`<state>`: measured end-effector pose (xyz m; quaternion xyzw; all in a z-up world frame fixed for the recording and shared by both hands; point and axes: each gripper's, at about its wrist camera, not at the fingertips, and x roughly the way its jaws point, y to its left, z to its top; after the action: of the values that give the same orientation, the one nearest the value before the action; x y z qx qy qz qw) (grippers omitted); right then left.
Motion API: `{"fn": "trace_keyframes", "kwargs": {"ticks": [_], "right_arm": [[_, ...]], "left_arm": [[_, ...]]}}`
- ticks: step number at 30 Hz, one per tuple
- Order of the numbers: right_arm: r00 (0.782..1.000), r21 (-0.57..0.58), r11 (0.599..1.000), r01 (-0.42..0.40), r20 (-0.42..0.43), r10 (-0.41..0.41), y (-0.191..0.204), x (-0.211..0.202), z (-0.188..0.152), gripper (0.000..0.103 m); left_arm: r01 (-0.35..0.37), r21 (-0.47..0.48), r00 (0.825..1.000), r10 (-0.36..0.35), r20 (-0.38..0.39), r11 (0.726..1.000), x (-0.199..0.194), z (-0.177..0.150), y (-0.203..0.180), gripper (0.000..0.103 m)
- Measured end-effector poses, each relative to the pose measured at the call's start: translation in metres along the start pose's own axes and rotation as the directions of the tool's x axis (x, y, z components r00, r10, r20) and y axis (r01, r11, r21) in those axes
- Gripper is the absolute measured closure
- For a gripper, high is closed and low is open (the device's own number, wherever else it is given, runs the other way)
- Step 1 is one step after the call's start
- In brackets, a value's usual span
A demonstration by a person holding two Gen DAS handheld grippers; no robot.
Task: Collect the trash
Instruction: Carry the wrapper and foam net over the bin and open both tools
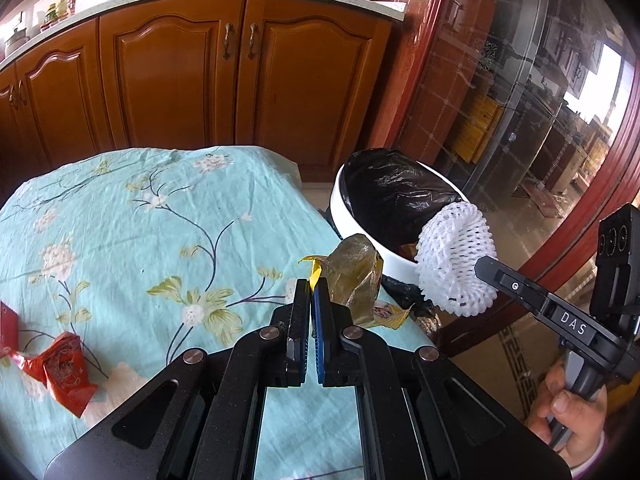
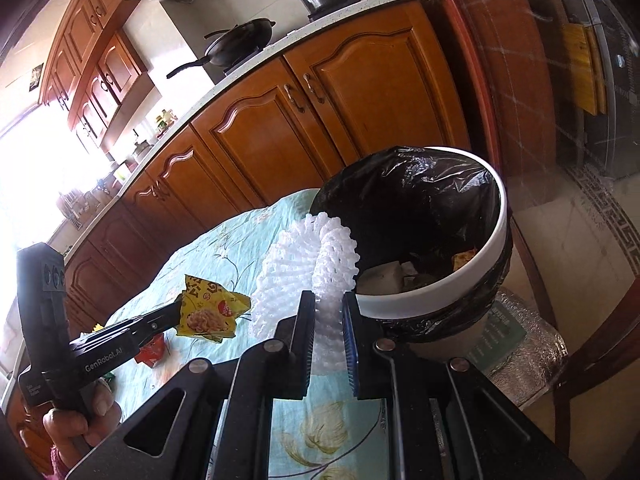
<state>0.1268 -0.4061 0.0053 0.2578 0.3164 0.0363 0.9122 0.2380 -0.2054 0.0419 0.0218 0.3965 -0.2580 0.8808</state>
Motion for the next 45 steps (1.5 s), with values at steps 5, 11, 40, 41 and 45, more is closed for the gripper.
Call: {"fn": "trace_keyframes", "kwargs": {"ticks": [5, 11, 40, 41, 45], "right_arm": [[1.0, 0.004, 1.0, 0.019, 0.015, -0.019, -0.01, -0.003, 0.009, 0.089], [0.999, 0.011, 0.999, 0.035, 0.04, -0.036, -0.021, -0.006, 0.022, 0.089], [0.992, -0.001, 0.992, 0.126, -0.007, -0.126, -0.064, 0.035, 0.067, 0.079], [0.992, 0.005, 0.992, 0.122, -0.008, -0.122, -0.064, 0.035, 0.067, 0.076], [0.994, 0.013, 0.994, 0.113, 0.002, -0.113, -0.065, 0.033, 0.067, 0.06]], "left_arm": [[0.006, 0.038, 1.0, -0.006, 0.003, 0.999, 0.01, 0.013, -0.017, 0.101], [0.019, 0.071, 1.0, -0.019, -0.001, 0.997, 0.024, 0.03, -0.033, 0.101], [-0.001, 0.12, 0.997, 0.011, -0.078, 0.993, 0.103, 0.078, -0.07, 0.098], [0.005, 0.12, 0.996, 0.005, -0.083, 0.993, 0.103, 0.078, -0.07, 0.094], [0.003, 0.13, 0.998, 0.005, -0.061, 0.991, 0.097, 0.078, -0.071, 0.068]]}}
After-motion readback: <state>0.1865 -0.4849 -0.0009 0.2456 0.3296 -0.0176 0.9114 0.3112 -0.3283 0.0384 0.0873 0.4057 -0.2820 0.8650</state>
